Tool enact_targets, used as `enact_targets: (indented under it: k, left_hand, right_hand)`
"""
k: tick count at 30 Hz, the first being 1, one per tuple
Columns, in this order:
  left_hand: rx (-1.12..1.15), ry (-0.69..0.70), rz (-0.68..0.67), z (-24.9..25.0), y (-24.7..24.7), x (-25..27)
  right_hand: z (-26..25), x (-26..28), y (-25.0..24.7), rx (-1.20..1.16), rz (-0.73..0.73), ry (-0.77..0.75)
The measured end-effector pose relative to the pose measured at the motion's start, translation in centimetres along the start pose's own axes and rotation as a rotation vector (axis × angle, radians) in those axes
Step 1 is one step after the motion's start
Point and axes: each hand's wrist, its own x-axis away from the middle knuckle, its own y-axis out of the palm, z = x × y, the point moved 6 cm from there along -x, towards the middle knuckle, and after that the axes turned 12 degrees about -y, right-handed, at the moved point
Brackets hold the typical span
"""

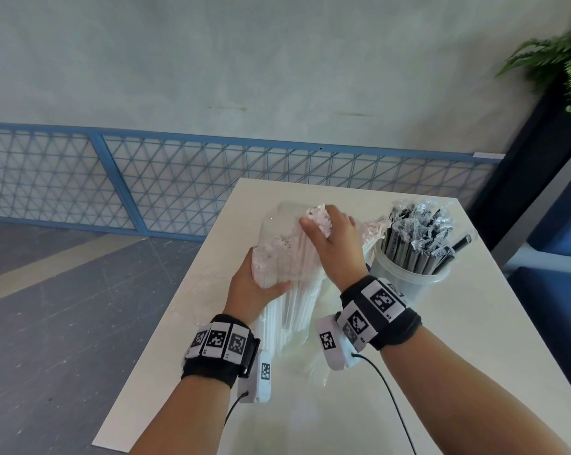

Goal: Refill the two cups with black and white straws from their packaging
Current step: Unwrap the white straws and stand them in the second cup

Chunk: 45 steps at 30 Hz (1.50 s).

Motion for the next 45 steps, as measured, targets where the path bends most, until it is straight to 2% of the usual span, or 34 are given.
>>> enact_targets:
  k: [7, 10, 12, 14, 19, 23, 25, 29, 38, 45]
  left_hand:
    - [-0.022, -0.004, 0.054, 0.3, -0.1, 0.1]
    - [-0.022, -0.03, 0.074, 0.2, -0.1, -0.1]
    - [-0.04, -0.04, 0.081, 0.4, 0.0, -0.1]
    - [-0.056, -0.041, 0.082, 0.6, 0.2, -0.1]
    - [-0.067, -0.041, 0.067, 0.9, 0.4, 0.1]
    - [-0.086, -0.02, 0.069, 1.0, 0.3, 0.4]
    - [-0.095, -0.022, 0.08, 0.9, 0.3, 0.4]
    - [-0.078, -0.035, 0.07, 0.5, 0.3, 0.2]
    - [-0.08, -0.056, 0.101, -0.1, -0.1, -0.3]
    - [-0.047, -0.063, 0.106, -0.2, 0.0, -0.3]
  right_hand:
    - [-1.6, -3.9, -2.3, -0.297, 0.08, -0.029]
    - [0.2, -2.6, -1.0, -0.5, -0.054, 0.062]
    - [1.7, -0.9, 0.5, -0.457, -0.198, 0.143]
    - [2.8, 0.5, 1.5, -0.382, -0.248, 0.194]
    - [2.3, -0.2, 0.9, -0.379, -0.075, 0.214]
    - [1.7, -1.7, -0.2, -0.472, 0.092, 0.229]
    - [1.9, -1.6, 0.1, -0.459, 0.088, 0.238]
    - [2.2, -0.6, 1.6, -0.342, -0.009, 0.249]
    - [1.3, -3.4, -1.7, -0.517, 0.264, 0.316]
    - [3.5, -2.9, -1.3, -0.544, 0.288, 0.44]
